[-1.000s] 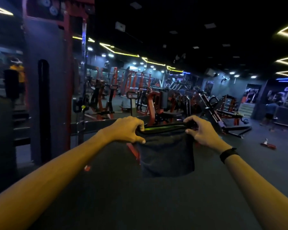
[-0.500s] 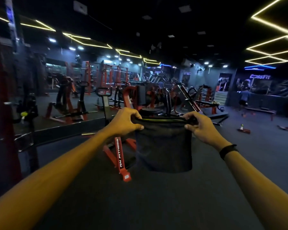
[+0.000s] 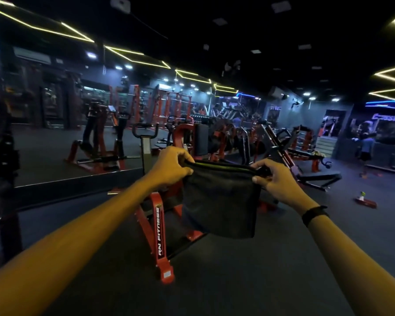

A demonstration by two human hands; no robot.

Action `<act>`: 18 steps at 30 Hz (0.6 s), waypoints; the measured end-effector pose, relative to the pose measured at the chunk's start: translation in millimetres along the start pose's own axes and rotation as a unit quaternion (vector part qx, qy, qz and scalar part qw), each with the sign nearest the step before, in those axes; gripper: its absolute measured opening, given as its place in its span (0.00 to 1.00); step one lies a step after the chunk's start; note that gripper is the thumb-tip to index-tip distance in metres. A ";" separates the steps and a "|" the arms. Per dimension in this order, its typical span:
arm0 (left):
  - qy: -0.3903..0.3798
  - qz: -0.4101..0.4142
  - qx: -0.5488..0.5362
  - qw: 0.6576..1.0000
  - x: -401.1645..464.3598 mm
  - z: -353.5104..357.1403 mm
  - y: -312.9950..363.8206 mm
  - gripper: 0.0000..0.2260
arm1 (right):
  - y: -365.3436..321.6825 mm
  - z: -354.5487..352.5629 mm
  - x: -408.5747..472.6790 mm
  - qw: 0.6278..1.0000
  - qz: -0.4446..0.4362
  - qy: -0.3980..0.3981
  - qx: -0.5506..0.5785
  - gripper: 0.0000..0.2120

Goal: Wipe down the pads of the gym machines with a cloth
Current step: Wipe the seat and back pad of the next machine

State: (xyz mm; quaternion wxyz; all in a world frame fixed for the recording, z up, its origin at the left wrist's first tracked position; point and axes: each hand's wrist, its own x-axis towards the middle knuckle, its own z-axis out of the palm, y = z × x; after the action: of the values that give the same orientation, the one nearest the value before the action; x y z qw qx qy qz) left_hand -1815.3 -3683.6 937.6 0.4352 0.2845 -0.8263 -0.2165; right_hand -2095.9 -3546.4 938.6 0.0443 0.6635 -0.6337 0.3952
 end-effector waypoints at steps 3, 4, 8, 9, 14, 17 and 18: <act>0.006 -0.005 -0.011 1.000 54.3 24.9 -39.0 0.14 | 44.4 27.1 46.6 1.000 -0.007 0.001 -0.008 0.13; 0.007 0.002 -0.019 1.000 72.1 33.2 -53.2 0.15 | 59.4 34.2 61.2 1.000 -0.011 0.001 -0.008 0.12; 0.028 0.007 -0.041 0.999 156.4 72.4 -103.1 0.18 | 114.7 43.3 145.4 0.999 -0.026 -0.012 -0.018 0.12; 0.024 0.008 -0.040 0.999 177.8 80.8 -111.4 0.19 | 125.6 41.1 166.3 0.999 -0.026 -0.013 -0.025 0.13; 0.032 0.020 -0.067 0.997 290.9 116.6 -145.2 0.21 | 185.6 39.9 257.1 0.999 -0.036 0.032 -0.020 0.11; 0.031 0.013 -0.073 0.997 334.0 159.2 -174.3 0.23 | 237.6 56.7 282.2 0.999 0.000 0.025 -0.033 0.12; 0.017 0.012 -0.076 0.997 349.0 175.0 -187.1 0.24 | 258.9 62.0 292.9 0.999 0.009 0.023 -0.028 0.12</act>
State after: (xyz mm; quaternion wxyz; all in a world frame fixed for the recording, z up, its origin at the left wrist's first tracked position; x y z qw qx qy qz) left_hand -2070.2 -4033.4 939.9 0.4718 0.2444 -0.8033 -0.2691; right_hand -2327.5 -3867.0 951.8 0.0738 0.6470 -0.6495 0.3925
